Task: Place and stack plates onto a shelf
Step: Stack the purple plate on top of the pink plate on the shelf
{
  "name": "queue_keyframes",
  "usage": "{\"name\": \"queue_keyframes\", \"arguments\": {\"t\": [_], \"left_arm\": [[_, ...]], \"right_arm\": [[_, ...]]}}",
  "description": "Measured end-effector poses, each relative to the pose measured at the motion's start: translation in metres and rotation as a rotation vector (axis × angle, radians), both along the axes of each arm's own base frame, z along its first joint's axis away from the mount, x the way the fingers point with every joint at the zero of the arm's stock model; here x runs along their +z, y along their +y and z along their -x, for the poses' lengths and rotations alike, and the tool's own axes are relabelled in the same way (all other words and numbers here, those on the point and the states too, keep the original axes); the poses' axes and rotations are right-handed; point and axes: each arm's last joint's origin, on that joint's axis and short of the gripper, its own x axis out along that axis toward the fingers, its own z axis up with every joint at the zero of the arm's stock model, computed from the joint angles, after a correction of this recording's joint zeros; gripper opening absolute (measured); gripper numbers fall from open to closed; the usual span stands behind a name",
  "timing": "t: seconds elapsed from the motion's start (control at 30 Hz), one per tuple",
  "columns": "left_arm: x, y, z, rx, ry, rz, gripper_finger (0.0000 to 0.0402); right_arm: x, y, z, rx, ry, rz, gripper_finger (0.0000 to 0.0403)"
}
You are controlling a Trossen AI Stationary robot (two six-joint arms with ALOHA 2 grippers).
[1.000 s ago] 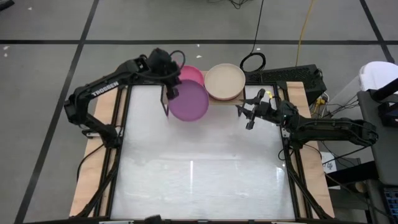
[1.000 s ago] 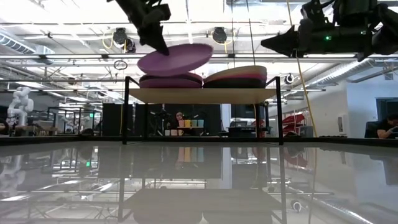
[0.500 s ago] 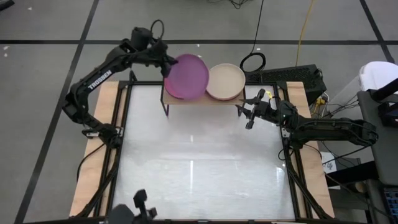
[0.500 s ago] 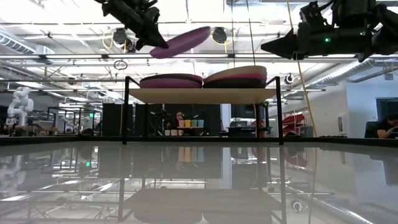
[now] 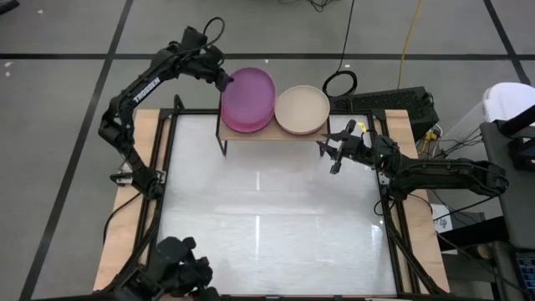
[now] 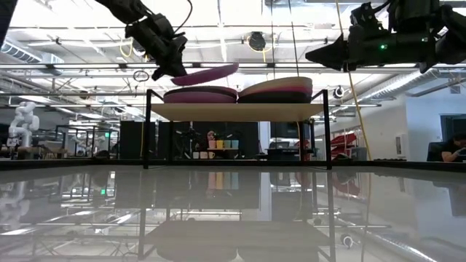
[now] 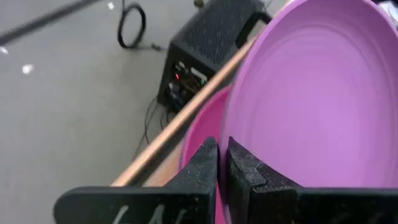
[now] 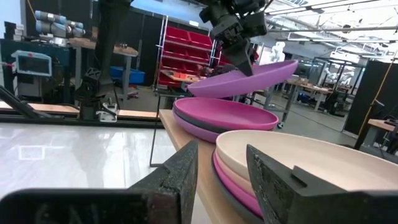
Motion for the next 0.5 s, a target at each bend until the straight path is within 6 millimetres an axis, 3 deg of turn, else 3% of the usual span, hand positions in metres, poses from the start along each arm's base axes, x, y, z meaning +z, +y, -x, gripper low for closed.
{"name": "queue_keyframes", "arguments": {"t": [0.17, 0.5], "left_arm": [[-0.012, 0.006, -0.005, -0.004, 0.022, 0.034, 0.0012], [-0.018, 0.006, -0.008, 0.007, 0.051, 0.070, 0.0081]], "right_arm": [[-0.001, 0.000, 0.000, -0.001, 0.011, -0.005, 0.0118], [-0.002, 0.000, 0.000, 0.006, -0.004, -0.057, 0.0118]]}}
